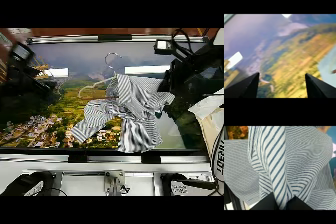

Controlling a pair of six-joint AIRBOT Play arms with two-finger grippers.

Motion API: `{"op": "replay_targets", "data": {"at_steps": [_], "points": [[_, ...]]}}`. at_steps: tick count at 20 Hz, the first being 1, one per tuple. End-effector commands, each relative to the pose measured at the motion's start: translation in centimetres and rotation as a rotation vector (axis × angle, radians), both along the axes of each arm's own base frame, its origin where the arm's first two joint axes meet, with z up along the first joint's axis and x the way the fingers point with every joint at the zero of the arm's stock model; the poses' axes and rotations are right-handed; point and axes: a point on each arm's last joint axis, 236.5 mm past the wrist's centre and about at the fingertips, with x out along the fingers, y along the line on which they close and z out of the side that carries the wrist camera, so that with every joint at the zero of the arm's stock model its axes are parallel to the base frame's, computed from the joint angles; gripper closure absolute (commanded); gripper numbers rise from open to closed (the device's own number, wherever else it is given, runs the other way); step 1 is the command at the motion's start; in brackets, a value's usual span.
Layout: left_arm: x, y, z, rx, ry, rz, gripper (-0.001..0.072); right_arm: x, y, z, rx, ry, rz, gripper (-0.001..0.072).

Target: Fold the shirts.

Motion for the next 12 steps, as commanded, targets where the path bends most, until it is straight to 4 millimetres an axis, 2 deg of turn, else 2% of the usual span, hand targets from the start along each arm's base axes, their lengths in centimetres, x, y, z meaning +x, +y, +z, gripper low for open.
{"op": "replay_targets", "data": {"at_steps": [1,2,3,4,5,6,7,8,9,10,12], "points": [[0.5,5.7,3.8,-0.267,-0.012,0.269,0.0047,-0.9,0.2,2.7,0.034,-0.052,-0.059,0.0625],[0.1,6.6,2.9,-0.367,0.054,0.337,0.0058,-1.3,0.6,3.9,0.057,-0.075,-0.079,0.0625],[-0.6,7.0,1.1,-0.440,0.145,0.391,0.0226,-1.6,0.5,4.9,0.067,-0.097,-0.119,0.0625],[-1.4,6.9,-1.0,-0.497,0.242,0.425,0.0319,-1.8,0.4,5.9,0.077,-0.115,-0.169,0.0626],[-2.1,6.1,-3.1,-0.545,0.324,0.425,0.0319,-2.1,0.4,6.8,0.091,-0.130,-0.212,0.0626],[-2.8,4.4,-5.3,-0.611,0.411,0.407,0.0305,-2.5,0.4,7.7,0.106,-0.140,-0.248,0.0626],[-3.4,2.4,-7.2,-0.687,0.489,0.381,0.0263,-2.8,0.6,8.4,0.123,-0.146,-0.280,0.0627],[-4.3,0.0,-9.3,-0.781,0.576,0.351,0.0178,-2.9,0.6,9.1,0.144,-0.152,-0.325,0.0627],[-5.0,-2.2,-11.0,-0.861,0.643,0.329,0.0154,-3.1,0.6,9.7,0.160,-0.160,-0.359,0.0627],[-5.4,-4.1,-12.3,-0.923,0.675,0.294,0.0154,-3.4,0.6,10.2,0.169,-0.165,-0.376,0.0628],[-5.2,-7.3,-13.7,-1.071,0.685,0.268,0.0156,-4.1,0.6,11.0,0.188,-0.165,-0.412,0.0628]]}}
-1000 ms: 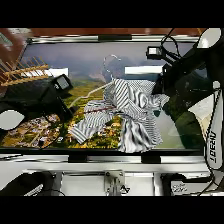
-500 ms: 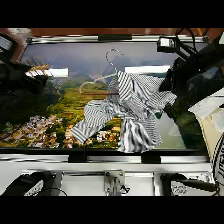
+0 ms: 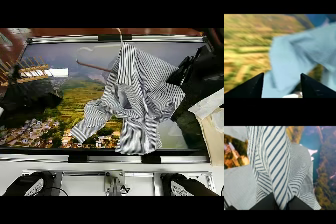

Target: Fold the shirts.

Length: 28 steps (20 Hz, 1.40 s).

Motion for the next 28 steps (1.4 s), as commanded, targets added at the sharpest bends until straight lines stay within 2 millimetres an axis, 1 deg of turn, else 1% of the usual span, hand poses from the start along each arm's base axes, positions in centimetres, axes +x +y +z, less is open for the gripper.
{"op": "replay_targets", "data": {"at_steps": [1,3,4,5,7,8,10,12,13,14,16,17,20,21,23,24,25,28], "points": [[-0.4,-6.2,-2.2,-0.332,0.053,0.044,0.0156,-1.0,0.0,1.9,0.062,-0.005,-0.108,0.0628],[0.2,-9.7,-2.5,-0.406,0.059,0.033,0.0159,-1.8,0.2,2.2,0.080,0.015,-0.120,0.0628],[0.7,-11.3,-2.9,-0.440,0.070,0.046,0.0174,-2.2,0.5,2.3,0.094,0.030,-0.122,0.0628],[1.3,-12.6,-3.4,-0.467,0.092,0.059,0.0174,-2.6,0.6,2.3,0.098,0.043,-0.119,0.0628],[2.0,-15.8,-3.6,-0.514,0.130,0.025,0.0174,-2.8,0.4,2.0,0.093,0.063,-0.134,0.0628],[2.4,-17.3,-3.0,-0.539,0.127,-0.003,0.0175,-2.9,0.3,2.0,0.092,0.069,-0.136,0.0628],[3.5,-19.1,-0.4,-0.563,0.059,-0.055,0.0174,-3.2,0.2,1.8,0.084,0.080,-0.135,0.0628],[3.9,-19.5,2.0,-0.572,0.002,-0.089,0.0174,-3.1,0.1,1.7,0.079,0.083,-0.145,0.0628],[3.9,-19.4,2.5,-0.579,-0.004,-0.094,0.0175,-3.1,0.0,1.7,0.077,0.083,-0.149,0.0628],[3.9,-19.3,2.5,-0.574,-0.006,-0.103,0.0180,-3.1,0.0,1.7,0.076,0.083,-0.150,0.0628],[3.8,-18.7,2.0,-0.528,-0.020,-0.134,0.0287,-3.0,-0.2,1.6,0.072,0.082,-0.155,0.0627],[4.0,-18.1,1.8,-0.511,-0.026,-0.140,0.0304,-3.0,-0.2,1.6,0.072,0.082,-0.155,0.0628],[4.0,-16.3,2.4,-0.532,-0.017,-0.179,0.0308,-3.0,-0.2,1.6,0.076,0.088,-0.162,0.0628],[3.9,-15.7,2.9,-0.513,-0.045,-0.204,0.0322,-3.0,-0.2,1.6,0.076,0.087,-0.163,0.0628],[3.7,-14.7,3.8,-0.471,-0.088,-0.213,0.0322,-3.0,-0.2,1.6,0.076,0.087,-0.163,0.0628],[3.5,-14.6,4.2,-0.471,-0.097,-0.216,0.0322,-3.0,-0.2,1.6,0.076,0.087,-0.163,0.0627],[3.1,-15.0,4.4,-0.482,-0.086,-0.225,0.0320,-3.0,-0.2,1.6,0.076,0.087,-0.163,0.0627],[1.8,-16.7,4.1,-0.482,-0.073,-0.264,0.0311,-3.0,-0.2,1.6,0.079,0.090,-0.169,0.0627]]}}
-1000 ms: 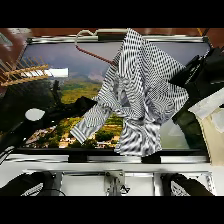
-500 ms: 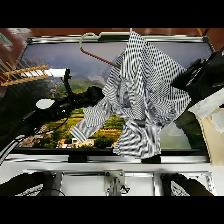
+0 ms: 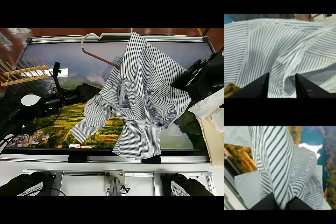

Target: Fold the shirts.

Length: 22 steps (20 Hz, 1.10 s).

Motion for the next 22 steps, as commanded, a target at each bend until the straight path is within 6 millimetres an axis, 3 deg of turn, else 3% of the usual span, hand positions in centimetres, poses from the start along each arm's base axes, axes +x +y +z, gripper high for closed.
{"op": "replay_targets", "data": {"at_steps": [1,4,7,8,9,10,11,16,19,22], "points": [[-1.4,-1.6,0.0,0.016,-0.015,-0.045,0.0305,0.0,0.0,0.0,0.005,0.005,-0.009,0.0628],[-2.2,-3.3,-0.1,0.030,-0.032,-0.050,0.0303,0.0,0.0,0.0,0.005,0.005,-0.009,0.0628],[-1.2,-4.1,-1.3,0.057,-0.032,0.010,0.0306,0.0,0.0,0.0,0.007,0.007,-0.012,0.0628],[-0.3,-3.8,-2.0,0.068,-0.026,0.055,0.0360,0.0,0.0,0.0,0.007,0.008,-0.012,0.0628],[1.1,-3.0,-2.5,0.077,-0.020,0.117,0.0594,0.0,0.0,0.0,0.006,0.008,-0.012,0.0628],[2.6,-1.6,-2.6,0.090,-0.031,0.187,0.0650,0.0,0.0,0.0,0.006,0.009,-0.012,0.0627],[4.2,0.4,-2.2,0.094,-0.045,0.260,0.0650,-0.1,0.0,0.0,0.006,0.012,-0.013,0.0627],[10.2,8.8,3.2,0.035,-0.119,0.447,0.0650,-0.7,1.5,0.7,0.065,0.012,0.039,0.0628],[11.9,10.1,7.4,-0.003,-0.190,0.461,0.0650,-0.4,1.6,0.8,0.072,0.002,0.037,0.0628],[12.2,9.4,9.5,-0.026,-0.223,0.427,0.0650,-0.3,1.8,1.0,0.079,-0.009,0.041,0.0628]]}}
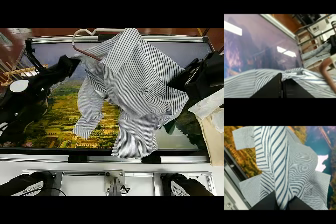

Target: Fold the shirts.

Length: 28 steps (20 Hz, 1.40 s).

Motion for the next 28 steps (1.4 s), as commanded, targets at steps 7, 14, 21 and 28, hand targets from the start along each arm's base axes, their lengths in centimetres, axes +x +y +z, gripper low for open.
{"op": "replay_targets", "data": {"at_steps": [7,14,21,28], "points": [[1.8,1.7,2.0,-0.062,-0.004,0.029,0.0650,0.2,0.4,0.4,0.011,-0.027,0.022,0.0629],[1.2,1.8,3.1,-0.073,-0.015,-0.028,0.0650,2.1,-2.5,-0.5,-0.093,-0.063,-0.082,0.0629],[-1.3,-0.7,4.1,-0.011,-0.070,-0.183,0.0650,4.8,-2.2,-0.2,-0.063,-0.118,-0.110,0.0629],[-0.1,1.1,10.9,0.001,-0.227,-0.099,0.0649,3.3,-1.2,-3.6,-0.139,0.013,0.026,0.0629]]}}
